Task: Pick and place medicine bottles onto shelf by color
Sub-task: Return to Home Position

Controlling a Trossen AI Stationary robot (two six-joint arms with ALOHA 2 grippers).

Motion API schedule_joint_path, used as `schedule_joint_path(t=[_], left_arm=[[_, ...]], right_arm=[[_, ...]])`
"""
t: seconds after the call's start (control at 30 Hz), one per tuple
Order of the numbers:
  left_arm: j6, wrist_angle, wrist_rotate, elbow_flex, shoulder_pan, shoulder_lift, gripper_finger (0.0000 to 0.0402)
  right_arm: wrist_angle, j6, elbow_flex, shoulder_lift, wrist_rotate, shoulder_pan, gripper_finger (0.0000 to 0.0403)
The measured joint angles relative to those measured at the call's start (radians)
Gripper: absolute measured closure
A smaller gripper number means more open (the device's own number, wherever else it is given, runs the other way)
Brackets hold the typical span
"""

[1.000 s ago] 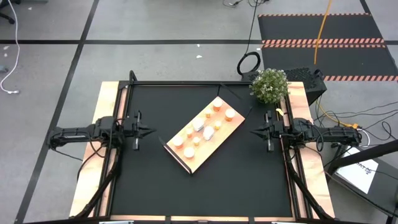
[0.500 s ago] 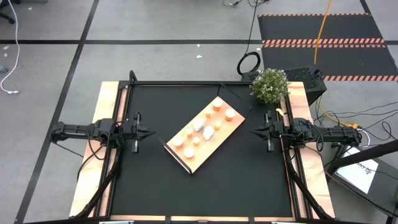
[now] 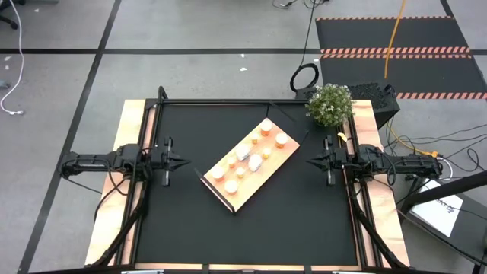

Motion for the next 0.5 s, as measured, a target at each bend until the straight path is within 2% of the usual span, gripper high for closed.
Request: schedule_joint_path(t=[0.17,0.5], left_arm=[[-0.071,0.001,0.000,0.000,0.000,0.000,0.0387],[-0.062,0.003,0.000,-0.001,0.000,0.000,0.0399]], right_arm=[[0.000,0.000,0.000,0.000,0.000,0.000,0.0403],[0.000,0.000,0.000,0.000,0.000,0.000,0.0403]])
